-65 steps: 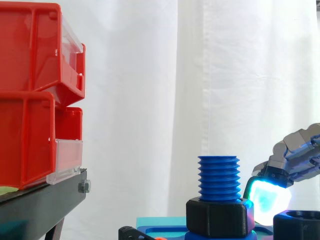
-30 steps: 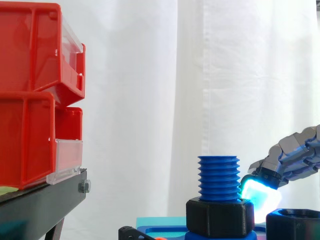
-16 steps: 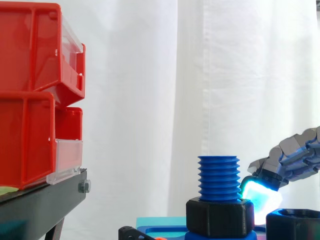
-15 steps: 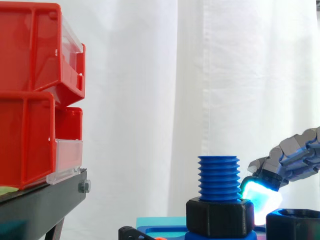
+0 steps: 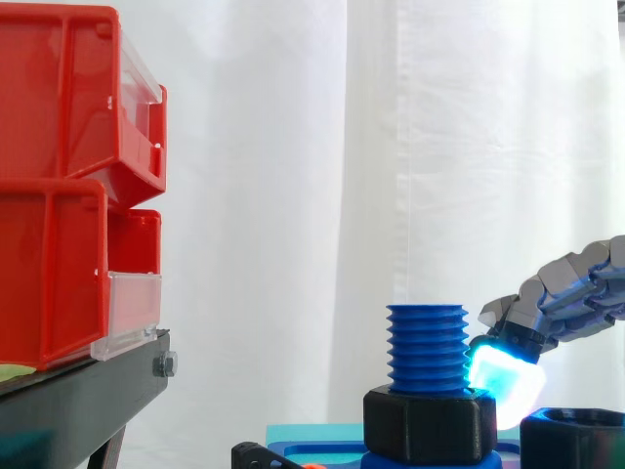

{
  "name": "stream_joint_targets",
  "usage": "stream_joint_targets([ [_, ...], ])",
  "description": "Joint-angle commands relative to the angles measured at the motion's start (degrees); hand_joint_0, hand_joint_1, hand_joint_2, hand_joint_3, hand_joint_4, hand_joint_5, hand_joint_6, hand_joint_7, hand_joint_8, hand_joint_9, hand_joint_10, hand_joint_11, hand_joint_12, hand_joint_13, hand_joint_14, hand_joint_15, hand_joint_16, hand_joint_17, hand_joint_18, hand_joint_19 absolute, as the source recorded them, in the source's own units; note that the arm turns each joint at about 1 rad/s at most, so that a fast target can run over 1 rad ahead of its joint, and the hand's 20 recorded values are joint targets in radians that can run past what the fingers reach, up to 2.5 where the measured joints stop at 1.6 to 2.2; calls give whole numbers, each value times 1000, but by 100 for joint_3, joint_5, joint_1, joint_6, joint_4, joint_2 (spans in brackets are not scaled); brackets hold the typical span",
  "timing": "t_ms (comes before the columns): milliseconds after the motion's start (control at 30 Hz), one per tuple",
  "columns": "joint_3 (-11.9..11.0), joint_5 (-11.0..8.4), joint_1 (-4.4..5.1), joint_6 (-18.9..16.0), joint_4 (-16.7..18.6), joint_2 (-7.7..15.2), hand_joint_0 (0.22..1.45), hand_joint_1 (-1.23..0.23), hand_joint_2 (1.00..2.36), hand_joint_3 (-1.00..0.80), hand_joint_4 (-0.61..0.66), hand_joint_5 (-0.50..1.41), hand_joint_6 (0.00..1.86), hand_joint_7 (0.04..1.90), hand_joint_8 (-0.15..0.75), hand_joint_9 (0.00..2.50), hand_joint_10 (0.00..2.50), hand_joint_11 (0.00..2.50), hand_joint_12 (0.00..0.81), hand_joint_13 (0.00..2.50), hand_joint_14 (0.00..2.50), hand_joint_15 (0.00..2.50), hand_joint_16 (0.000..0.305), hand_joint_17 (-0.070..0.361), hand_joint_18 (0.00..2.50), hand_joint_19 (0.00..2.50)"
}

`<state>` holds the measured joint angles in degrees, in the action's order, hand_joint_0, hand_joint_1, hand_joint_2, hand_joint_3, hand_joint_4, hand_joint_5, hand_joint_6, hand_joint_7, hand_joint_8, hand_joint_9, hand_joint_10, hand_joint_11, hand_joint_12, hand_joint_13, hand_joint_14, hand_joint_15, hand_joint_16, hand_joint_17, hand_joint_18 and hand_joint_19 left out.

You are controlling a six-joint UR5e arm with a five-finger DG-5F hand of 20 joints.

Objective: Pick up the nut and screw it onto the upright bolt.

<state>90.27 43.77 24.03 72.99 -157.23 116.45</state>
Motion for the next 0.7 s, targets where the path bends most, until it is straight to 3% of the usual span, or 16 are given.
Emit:
stream_joint_targets([
  [0, -27, -9, -4, -4, -150, 0, 394, -636, 1000, -500, 178, -289, 502, 664, 263, 0, 0, 0, 395, 81, 0, 0, 58, 131, 0, 0],
  [300, -27, 0, -4, -4, -167, 0, 341, -595, 1000, -500, 184, -289, 501, 659, 285, 0, 0, 0, 422, 81, 0, 0, 64, 144, 0, 0],
  [667, -27, 79, -4, -101, -431, 0, 391, -716, 1000, -500, 198, -268, 501, 665, 279, 64, 0, 0, 399, 154, 0, 0, 59, 133, 28, 0],
])
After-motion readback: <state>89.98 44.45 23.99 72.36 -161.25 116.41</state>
